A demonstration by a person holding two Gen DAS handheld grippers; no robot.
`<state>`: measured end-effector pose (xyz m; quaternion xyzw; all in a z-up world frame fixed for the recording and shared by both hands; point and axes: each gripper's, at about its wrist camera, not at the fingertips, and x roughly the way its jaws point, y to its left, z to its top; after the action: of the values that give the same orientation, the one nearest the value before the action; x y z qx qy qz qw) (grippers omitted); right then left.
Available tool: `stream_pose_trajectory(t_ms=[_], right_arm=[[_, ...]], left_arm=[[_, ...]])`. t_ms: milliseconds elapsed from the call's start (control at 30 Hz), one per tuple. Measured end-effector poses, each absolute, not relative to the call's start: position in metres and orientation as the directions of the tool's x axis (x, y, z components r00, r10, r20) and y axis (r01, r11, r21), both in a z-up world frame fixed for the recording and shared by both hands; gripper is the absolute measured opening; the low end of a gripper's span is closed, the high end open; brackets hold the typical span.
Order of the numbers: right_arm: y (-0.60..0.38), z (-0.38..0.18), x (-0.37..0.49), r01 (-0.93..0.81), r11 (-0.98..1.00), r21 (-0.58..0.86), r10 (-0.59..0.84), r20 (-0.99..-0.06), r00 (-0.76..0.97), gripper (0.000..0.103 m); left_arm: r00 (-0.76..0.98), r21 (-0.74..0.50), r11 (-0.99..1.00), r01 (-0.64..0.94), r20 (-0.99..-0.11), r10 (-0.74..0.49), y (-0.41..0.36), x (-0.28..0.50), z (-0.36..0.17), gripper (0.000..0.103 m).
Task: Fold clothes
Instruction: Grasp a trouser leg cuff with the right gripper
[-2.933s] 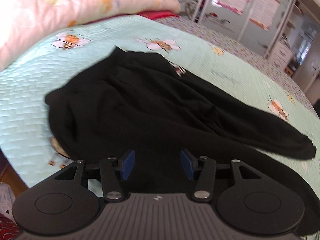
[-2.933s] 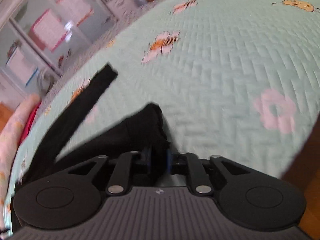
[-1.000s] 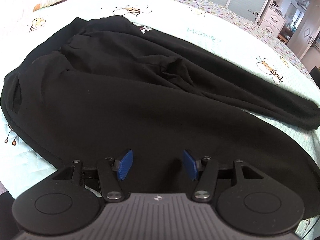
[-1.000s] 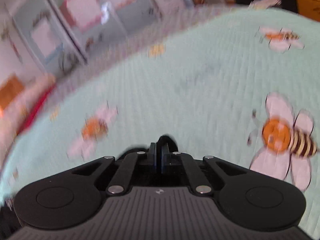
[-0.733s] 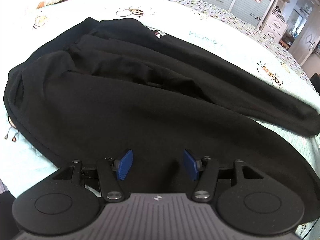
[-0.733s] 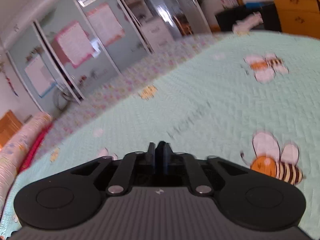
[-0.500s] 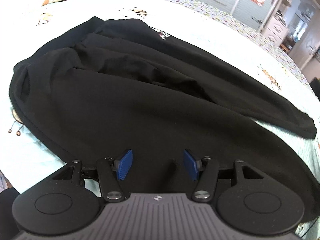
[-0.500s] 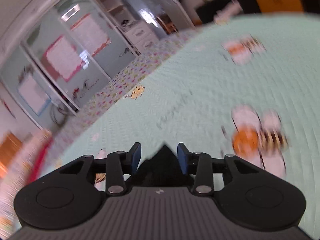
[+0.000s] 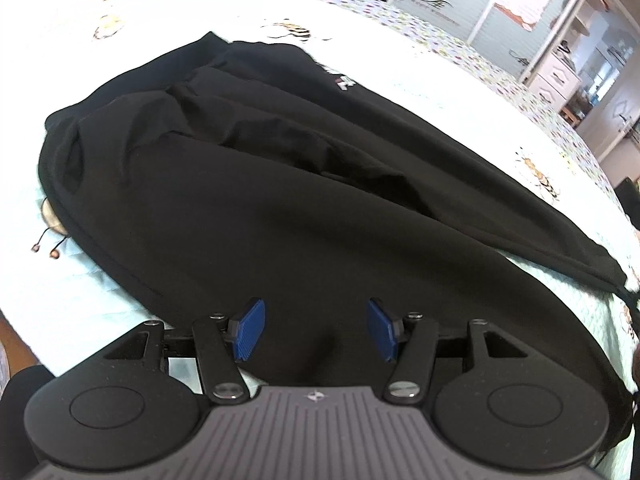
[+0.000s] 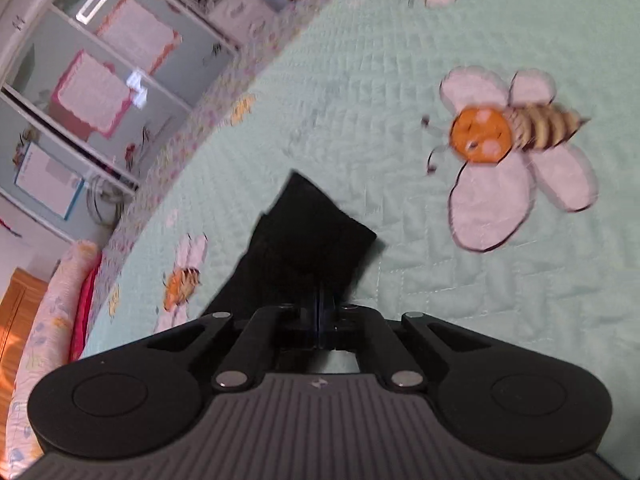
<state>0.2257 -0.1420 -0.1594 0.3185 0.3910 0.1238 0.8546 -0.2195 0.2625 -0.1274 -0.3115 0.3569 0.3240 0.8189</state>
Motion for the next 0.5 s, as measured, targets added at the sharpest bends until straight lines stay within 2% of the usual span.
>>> stream_pose_trajectory(t_ms=[167, 300, 367, 400, 433, 500], right_arm=[[-0.174, -0.162, 0.201, 0.138, 0.815, 0.563, 0.325, -0.64, 0.696, 0.0], [-0.191, -0.167, 0.183, 0.175, 0.733, 0.657, 0.375, -0.605, 0.702, 0.008], [-0.181, -0.158, 0.179, 0.126, 0.737, 0.665, 0.405, -0.582, 0.705, 0.037], [-0.174, -0.155, 0.18, 0.103, 0.742, 0.662, 0.42, -0.58, 0.698, 0.062], [-0.166, -0.154, 0.185, 0.088, 0.75, 0.655, 0.43, -0.585, 0.687, 0.066], [-0.154, -0.157, 0.195, 0.077, 0.753, 0.653, 0.441, -0.588, 0.678, 0.066]], left_arm=[[0.583, -0.322, 0.597, -0.735, -0.751, 0.312, 0.257, -0.233, -0.115, 0.059], [0.604, -0.347, 0.584, -0.734, -0.727, 0.328, 0.253, -0.247, -0.109, 0.06], [0.604, -0.355, 0.573, -0.739, -0.725, 0.329, 0.254, -0.251, -0.107, 0.06], [0.604, -0.356, 0.571, -0.74, -0.726, 0.329, 0.253, -0.251, -0.106, 0.06], [0.603, -0.357, 0.57, -0.741, -0.727, 0.329, 0.253, -0.252, -0.104, 0.06], [0.607, -0.355, 0.574, -0.738, -0.72, 0.335, 0.25, -0.255, -0.1, 0.06]])
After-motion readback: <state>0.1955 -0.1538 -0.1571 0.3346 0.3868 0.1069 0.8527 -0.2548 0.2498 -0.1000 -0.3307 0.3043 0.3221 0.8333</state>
